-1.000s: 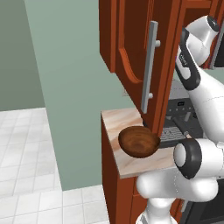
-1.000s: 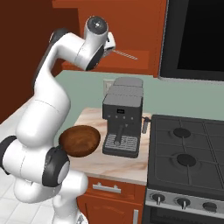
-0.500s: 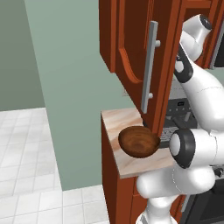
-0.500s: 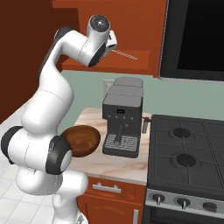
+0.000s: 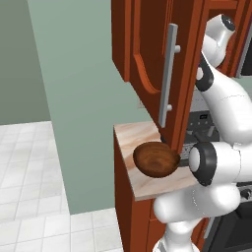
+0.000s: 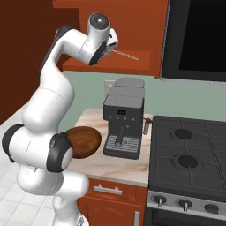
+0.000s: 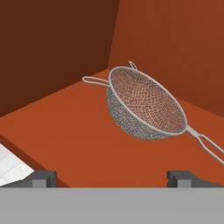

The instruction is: Open the cabinet and setup a tea strainer by placing it in the bowl upright.

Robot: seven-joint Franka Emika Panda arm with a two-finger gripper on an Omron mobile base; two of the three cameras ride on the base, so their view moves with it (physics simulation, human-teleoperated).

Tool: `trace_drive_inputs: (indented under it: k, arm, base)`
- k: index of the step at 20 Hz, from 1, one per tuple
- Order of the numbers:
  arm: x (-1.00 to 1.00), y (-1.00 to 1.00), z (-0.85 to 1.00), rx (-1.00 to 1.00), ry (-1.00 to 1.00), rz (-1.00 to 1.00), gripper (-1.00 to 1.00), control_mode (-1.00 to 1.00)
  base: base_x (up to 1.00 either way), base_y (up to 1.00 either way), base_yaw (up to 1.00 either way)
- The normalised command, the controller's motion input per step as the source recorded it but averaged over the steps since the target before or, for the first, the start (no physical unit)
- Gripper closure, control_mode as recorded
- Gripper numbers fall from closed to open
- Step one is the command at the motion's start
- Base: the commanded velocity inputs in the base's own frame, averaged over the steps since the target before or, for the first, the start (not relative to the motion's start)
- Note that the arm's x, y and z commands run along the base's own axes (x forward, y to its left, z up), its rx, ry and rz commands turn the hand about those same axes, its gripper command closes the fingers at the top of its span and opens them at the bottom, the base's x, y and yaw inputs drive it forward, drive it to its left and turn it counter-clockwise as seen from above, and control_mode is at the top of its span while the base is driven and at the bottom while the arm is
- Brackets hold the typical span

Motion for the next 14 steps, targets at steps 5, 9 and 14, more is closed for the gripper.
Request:
trace_drive_inputs:
  k: [5, 9, 14]
  arm:
    - [0.05, 0.00, 0.00, -0.06, 0.01, 0.00, -1.00, -1.00]
    - [0.08, 0.04, 0.00, -0.13, 0.00, 0.00, -1.00, -1.00]
    - [0.10, 0.00, 0.00, -0.08, 0.00, 0.00, -1.00, -1.00]
  base:
    - [0.00, 0.00, 0.00]
    - [0.00, 0.00, 0.00]
    - [0.00, 0.00, 0.00]
